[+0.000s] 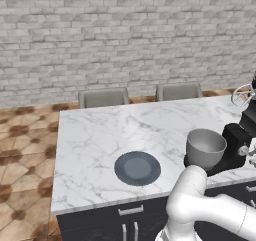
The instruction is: Add butter and sugar cubes to the stand mixer bowl and then turn on the stand mixer to begin making frosting.
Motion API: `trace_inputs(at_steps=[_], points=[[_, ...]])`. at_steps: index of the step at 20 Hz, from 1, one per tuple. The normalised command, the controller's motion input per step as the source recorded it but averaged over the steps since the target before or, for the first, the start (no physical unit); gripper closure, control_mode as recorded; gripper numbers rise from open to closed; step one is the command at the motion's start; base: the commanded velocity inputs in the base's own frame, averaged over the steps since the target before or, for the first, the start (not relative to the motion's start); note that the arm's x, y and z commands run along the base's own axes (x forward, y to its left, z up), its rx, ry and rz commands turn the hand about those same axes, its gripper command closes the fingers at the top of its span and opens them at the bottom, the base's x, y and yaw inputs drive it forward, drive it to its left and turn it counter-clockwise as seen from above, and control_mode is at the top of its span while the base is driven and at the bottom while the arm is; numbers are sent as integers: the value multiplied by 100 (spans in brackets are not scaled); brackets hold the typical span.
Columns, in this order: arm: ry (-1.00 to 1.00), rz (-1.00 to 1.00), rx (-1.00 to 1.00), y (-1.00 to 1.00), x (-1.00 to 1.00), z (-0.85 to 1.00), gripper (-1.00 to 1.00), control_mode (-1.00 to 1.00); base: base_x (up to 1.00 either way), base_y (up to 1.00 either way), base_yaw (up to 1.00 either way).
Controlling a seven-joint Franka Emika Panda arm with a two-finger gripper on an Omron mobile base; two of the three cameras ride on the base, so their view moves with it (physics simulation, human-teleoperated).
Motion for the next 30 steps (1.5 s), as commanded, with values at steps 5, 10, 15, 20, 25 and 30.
trace_inputs(at_steps=[5, 10, 15, 20, 25, 30], points=[[0, 0, 0, 9, -26, -59, -100, -100, 0, 0, 0], [2, 0, 0, 16, -21, -61, -100, -100, 0, 0, 0], [2, 0, 0, 22, -16, -57, -100, -100, 0, 0, 0], [0, 0, 0, 19, -44, -50, -100, -100, 0, 0, 0], [1, 0, 0, 22, -45, -54, -100, -100, 0, 0, 0], [4, 0, 0, 23, -18, -55, -100, -100, 0, 0, 0]])
